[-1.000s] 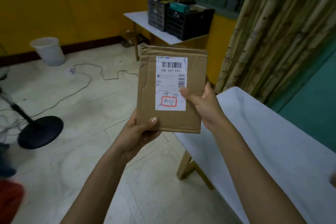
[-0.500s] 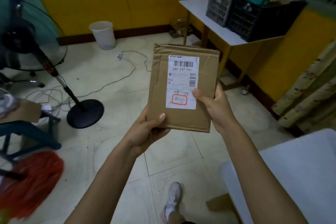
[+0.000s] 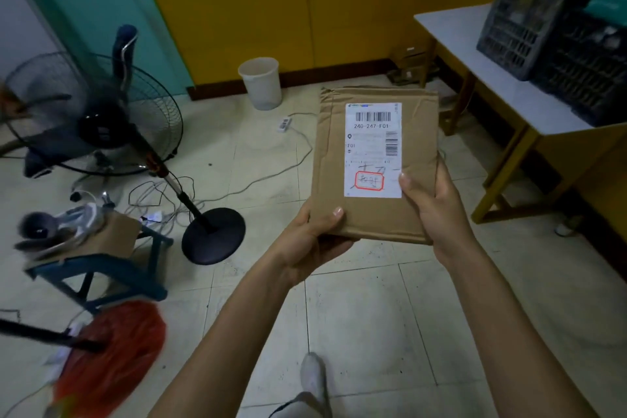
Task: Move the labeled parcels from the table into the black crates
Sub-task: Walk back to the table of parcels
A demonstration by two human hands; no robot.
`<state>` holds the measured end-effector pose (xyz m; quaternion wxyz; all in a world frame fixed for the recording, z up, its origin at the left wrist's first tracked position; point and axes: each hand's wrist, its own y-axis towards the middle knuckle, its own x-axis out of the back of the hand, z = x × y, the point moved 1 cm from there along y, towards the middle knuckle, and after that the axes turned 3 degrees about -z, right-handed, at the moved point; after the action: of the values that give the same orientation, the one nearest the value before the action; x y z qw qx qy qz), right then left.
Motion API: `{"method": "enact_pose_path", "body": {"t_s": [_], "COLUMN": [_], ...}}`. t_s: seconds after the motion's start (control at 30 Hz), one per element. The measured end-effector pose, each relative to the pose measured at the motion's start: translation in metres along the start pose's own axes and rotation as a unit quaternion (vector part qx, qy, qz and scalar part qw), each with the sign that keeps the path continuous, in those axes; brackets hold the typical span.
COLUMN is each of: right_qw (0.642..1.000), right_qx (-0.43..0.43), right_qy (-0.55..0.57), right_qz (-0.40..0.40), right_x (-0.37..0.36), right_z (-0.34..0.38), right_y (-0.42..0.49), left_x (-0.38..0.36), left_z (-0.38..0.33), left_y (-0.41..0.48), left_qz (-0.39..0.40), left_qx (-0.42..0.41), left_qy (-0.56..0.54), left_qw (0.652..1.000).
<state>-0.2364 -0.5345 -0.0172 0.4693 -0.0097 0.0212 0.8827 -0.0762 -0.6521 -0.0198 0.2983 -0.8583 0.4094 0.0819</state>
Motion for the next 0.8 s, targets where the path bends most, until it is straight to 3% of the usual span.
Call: {"method": "enact_pose_path", "body": {"t_s": [0.37,0.67,0.8], "right_qw": [0.999,0.990,0.985], "right_qx": [-0.008,-0.044,-0.062], "right_qy": [-0.017,-0.017,-0.026], "right_qz": [-0.050,-0.135,-0.162], "right_x": [-0.044,-0.058,-0.040], "right_z": [-0.015,-0.024,-0.037], "right_y": [0.217,0.371,0.434], "left_x": [0.016,0.011,-0.012], "left_z": [-0.102,-0.197,-0.210], "left_y": [0.220,0.388,0.461], "left_qz": [0.057,0.156,0.133], "left_qx": [0.012,0.029,0.034], "left_qy": [0.056,0.238,0.327], "left_qw": [0.997,0.958,0.935]}}
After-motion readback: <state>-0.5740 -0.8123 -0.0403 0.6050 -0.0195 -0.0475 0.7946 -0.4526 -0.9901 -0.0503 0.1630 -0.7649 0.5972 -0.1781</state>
